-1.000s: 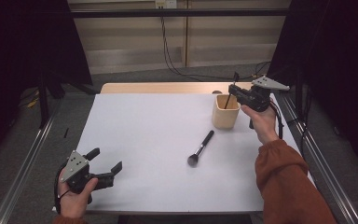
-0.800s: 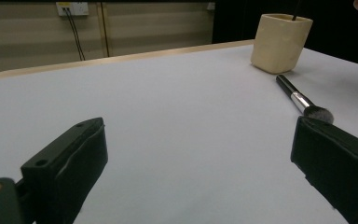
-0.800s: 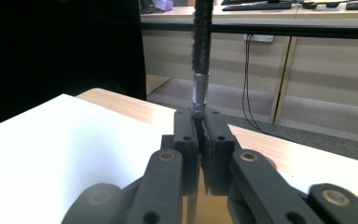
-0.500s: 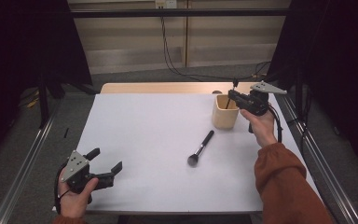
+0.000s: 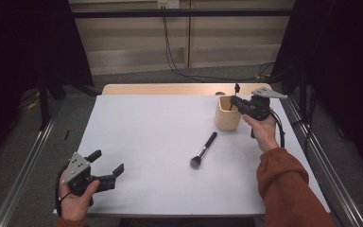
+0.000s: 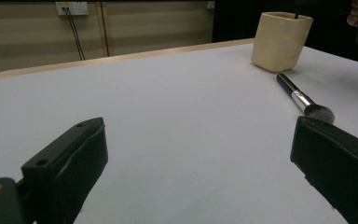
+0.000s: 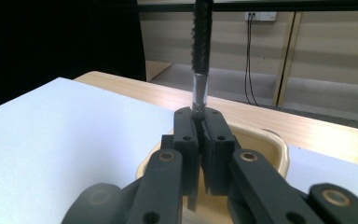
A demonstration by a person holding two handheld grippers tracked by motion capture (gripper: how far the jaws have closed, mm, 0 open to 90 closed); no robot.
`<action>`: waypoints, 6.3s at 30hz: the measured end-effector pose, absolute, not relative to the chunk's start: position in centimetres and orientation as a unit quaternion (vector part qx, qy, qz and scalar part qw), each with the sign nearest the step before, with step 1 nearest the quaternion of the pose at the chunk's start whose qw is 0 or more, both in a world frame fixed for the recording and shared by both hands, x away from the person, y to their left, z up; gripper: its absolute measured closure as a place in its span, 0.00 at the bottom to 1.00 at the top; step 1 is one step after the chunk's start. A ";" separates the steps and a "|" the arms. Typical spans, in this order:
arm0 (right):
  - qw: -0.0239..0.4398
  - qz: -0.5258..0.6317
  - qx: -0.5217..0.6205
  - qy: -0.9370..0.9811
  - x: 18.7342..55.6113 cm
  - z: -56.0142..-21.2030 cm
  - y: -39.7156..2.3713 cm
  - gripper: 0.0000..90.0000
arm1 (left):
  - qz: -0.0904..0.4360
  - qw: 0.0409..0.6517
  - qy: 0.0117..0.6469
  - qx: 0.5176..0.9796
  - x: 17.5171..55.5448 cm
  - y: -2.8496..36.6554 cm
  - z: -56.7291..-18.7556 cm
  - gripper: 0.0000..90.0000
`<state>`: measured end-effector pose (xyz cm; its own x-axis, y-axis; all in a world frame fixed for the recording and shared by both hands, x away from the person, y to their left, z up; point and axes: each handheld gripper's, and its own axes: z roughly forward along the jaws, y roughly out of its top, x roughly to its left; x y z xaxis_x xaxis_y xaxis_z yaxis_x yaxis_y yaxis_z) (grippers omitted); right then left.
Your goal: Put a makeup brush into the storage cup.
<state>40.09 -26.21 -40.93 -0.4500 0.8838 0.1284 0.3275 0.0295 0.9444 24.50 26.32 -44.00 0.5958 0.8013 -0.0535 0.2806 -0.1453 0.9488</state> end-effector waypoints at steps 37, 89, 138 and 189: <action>0.271 0.515 0.482 0.655 39.8 -42.1 -26.3 0.20 | 0.243 0.536 0.376 0.716 24.5 26.2 -44.0 0.04; 0.288 0.530 0.454 0.656 29.3 -42.3 -28.0 0.00 | 0.244 0.549 0.378 0.705 24.6 26.1 -44.1 0.05; 0.292 0.507 0.446 0.677 19.3 -44.7 -30.8 0.01 | 0.242 0.549 0.386 0.701 23.2 26.4 -43.9 0.05; 0.285 0.523 0.408 0.692 25.2 -42.6 -26.6 0.02 | 0.244 0.544 0.378 0.708 23.6 26.2 -44.0 0.05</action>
<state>25.24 -26.59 -42.57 -0.5059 0.8620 0.0323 0.2667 0.1207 0.9562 23.64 26.18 -43.97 0.5946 0.8013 -0.0660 0.2702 -0.1218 0.9551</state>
